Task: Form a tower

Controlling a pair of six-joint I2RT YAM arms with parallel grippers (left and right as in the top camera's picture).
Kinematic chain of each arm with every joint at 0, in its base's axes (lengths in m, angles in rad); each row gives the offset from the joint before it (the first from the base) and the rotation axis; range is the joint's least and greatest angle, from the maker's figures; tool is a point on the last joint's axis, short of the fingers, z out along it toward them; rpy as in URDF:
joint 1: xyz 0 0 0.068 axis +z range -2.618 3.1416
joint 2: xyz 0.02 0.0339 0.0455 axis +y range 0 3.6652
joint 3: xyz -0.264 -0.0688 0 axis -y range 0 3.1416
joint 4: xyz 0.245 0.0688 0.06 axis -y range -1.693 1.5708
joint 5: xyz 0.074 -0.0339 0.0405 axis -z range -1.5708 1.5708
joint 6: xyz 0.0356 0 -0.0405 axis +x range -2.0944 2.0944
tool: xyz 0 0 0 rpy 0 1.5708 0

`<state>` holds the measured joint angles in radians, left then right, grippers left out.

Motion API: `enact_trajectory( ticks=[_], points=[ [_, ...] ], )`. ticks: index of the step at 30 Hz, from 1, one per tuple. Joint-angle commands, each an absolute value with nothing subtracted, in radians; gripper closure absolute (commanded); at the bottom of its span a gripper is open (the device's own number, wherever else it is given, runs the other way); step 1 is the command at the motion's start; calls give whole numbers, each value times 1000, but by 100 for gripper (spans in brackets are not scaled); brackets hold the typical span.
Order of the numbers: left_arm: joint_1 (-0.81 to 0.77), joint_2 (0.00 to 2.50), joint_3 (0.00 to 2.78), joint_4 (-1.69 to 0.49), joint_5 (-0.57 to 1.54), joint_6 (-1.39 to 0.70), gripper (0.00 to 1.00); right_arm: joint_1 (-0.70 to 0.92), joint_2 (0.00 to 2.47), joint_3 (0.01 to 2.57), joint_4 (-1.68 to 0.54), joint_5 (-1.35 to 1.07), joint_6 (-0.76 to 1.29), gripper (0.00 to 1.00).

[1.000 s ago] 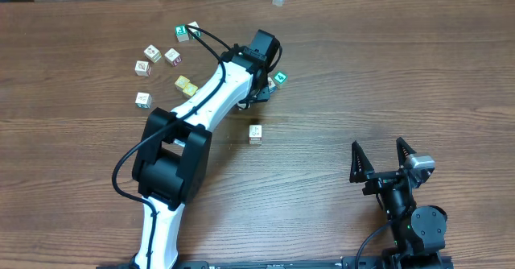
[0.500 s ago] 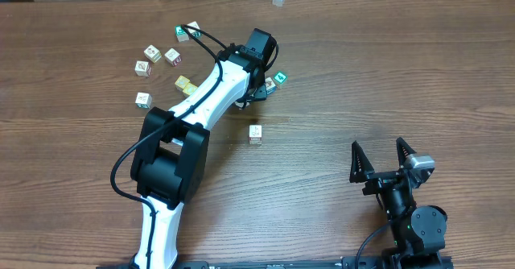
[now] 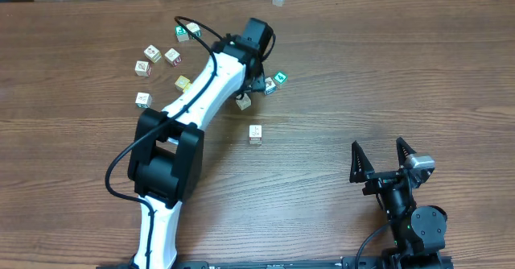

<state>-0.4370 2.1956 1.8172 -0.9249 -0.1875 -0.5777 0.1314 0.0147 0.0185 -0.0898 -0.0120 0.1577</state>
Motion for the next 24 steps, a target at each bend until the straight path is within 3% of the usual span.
enact_trajectory(
  ticks=[1,15,24],
  points=[
    [-430,2179,1831,-949,-171,-591,36,129,3,8,-84,-12,163,0],
    [-440,2188,1698,-893,-130,-691,39,129,3,8,-84,-12,163,0],
    [-439,2188,1650,-852,-130,-666,60,129,3,8,-84,-12,163,0]
  ],
)
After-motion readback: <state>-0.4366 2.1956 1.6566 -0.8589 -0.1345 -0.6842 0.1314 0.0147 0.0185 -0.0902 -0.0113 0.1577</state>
